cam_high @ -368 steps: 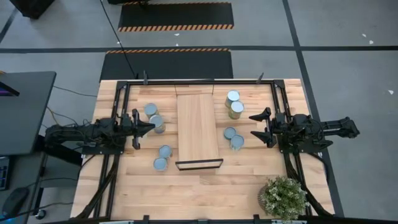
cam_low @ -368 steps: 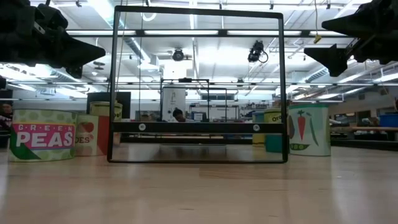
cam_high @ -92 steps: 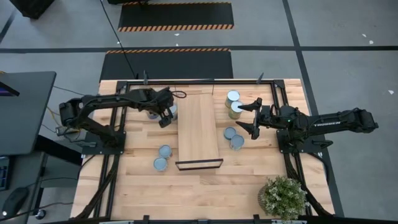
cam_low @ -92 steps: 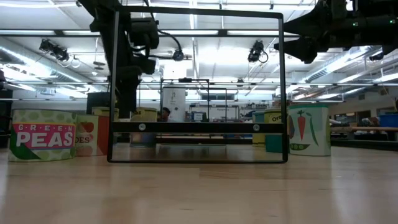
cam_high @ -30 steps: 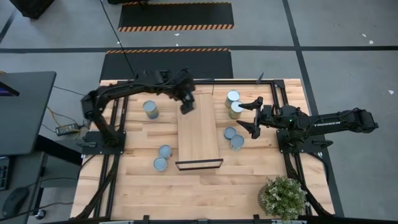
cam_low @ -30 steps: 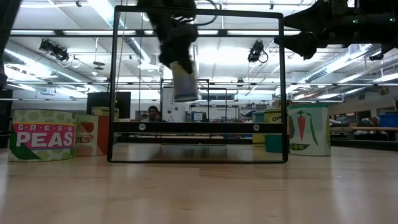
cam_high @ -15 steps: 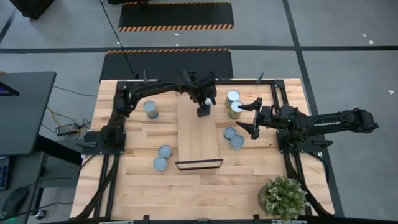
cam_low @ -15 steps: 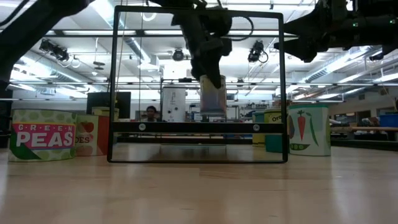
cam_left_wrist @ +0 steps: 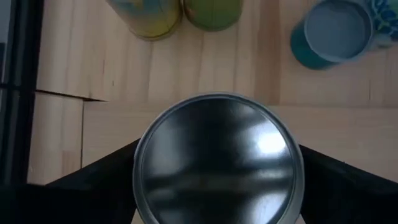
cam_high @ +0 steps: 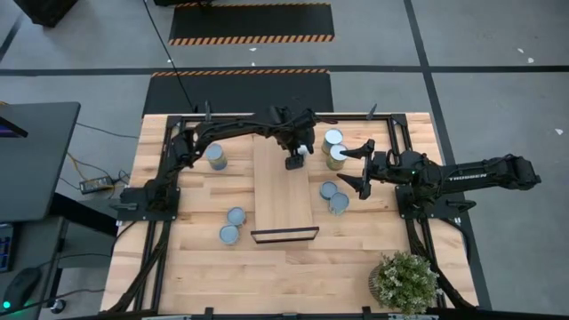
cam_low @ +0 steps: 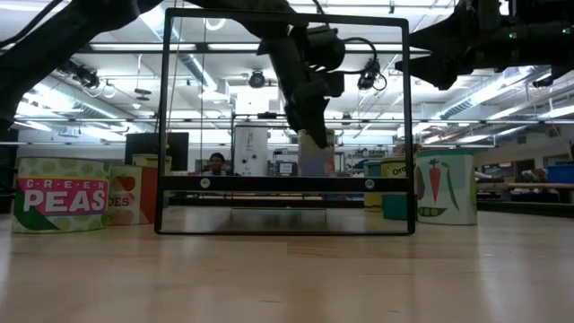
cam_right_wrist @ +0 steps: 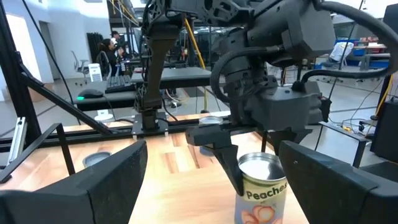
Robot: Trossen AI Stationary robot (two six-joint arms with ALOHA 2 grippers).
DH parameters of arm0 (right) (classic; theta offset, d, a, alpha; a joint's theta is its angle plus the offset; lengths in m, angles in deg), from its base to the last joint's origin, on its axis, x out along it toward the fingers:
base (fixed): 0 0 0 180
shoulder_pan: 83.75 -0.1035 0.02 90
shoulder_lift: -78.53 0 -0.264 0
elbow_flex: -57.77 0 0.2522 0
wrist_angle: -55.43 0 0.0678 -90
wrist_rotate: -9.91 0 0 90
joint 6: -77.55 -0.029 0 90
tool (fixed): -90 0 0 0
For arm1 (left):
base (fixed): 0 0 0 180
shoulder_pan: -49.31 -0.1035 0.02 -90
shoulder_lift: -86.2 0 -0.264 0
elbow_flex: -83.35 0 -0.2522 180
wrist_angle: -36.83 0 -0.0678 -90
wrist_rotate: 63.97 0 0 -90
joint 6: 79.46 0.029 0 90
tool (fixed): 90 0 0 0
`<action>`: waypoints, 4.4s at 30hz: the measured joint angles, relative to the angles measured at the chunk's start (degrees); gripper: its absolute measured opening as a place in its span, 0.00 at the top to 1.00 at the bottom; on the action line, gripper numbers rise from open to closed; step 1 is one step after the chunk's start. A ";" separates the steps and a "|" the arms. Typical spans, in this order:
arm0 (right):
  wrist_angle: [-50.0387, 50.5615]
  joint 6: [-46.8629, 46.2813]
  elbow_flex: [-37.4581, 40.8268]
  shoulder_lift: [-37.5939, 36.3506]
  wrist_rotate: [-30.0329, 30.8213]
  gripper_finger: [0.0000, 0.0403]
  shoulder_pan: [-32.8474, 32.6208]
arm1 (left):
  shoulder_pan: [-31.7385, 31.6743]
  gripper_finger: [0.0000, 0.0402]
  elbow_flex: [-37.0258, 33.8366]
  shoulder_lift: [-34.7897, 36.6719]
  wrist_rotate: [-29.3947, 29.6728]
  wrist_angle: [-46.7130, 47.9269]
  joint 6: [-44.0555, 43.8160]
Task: Pick and place cans onto a shelf
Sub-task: Put the canned peaches on the shelf
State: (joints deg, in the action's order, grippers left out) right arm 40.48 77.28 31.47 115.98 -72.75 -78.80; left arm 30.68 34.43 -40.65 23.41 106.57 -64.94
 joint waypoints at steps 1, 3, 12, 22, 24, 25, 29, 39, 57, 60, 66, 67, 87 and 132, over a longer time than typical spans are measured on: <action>-0.01 0.03 0.00 0.00 0.01 0.08 0.00 | 0.19 0.12 -0.01 0.00 0.05 0.14 0.28; -0.04 0.19 0.00 0.00 0.01 0.08 0.00 | 0.50 0.12 -0.02 0.00 0.05 0.17 1.36; -0.07 0.24 0.00 0.00 0.01 0.08 0.00 | 0.83 0.12 0.00 0.09 8.65 -0.40 7.02; -0.02 0.07 0.00 0.00 0.01 0.08 0.00 | 1.63 0.12 1.78 0.09 8.81 -0.23 7.01; 0.00 0.07 0.00 0.00 0.01 0.08 0.00 | 1.59 0.12 2.89 0.15 8.85 -0.56 6.98; -0.01 0.07 0.00 0.00 0.01 0.08 0.00 | 1.57 0.12 3.33 0.15 8.85 -0.41 7.05; 0.01 0.04 0.00 0.00 0.01 0.08 0.00 | 1.55 0.12 4.00 0.17 8.85 -0.47 5.27; 0.04 0.02 0.00 0.00 0.01 0.08 -0.01 | 0.96 0.12 3.98 0.17 8.88 4.11 4.16; 0.08 -0.04 0.00 0.00 0.01 0.08 0.00 | 0.48 0.12 3.99 0.17 8.99 4.70 2.04; 0.09 -0.15 0.00 0.00 0.01 0.08 0.00 | 0.48 0.12 3.98 0.17 9.00 5.16 -0.40; 0.09 -0.15 0.00 0.00 0.01 0.08 0.00 | 0.91 0.12 3.99 0.17 8.97 6.12 0.04; 0.09 -0.11 0.00 0.00 0.00 0.08 0.00 | 0.91 0.12 4.00 0.17 8.84 6.14 0.08; 0.61 -0.20 0.00 0.04 0.01 0.08 -0.01 | 0.93 0.11 3.98 0.17 7.26 7.47 0.79; 0.50 -1.05 0.00 0.04 0.01 0.08 0.00 | 3.23 0.01 3.91 0.17 7.89 12.24 2.57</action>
State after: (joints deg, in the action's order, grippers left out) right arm 40.98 76.23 31.47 116.02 -72.74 -78.80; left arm 33.91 38.34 -40.47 31.30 118.81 -62.38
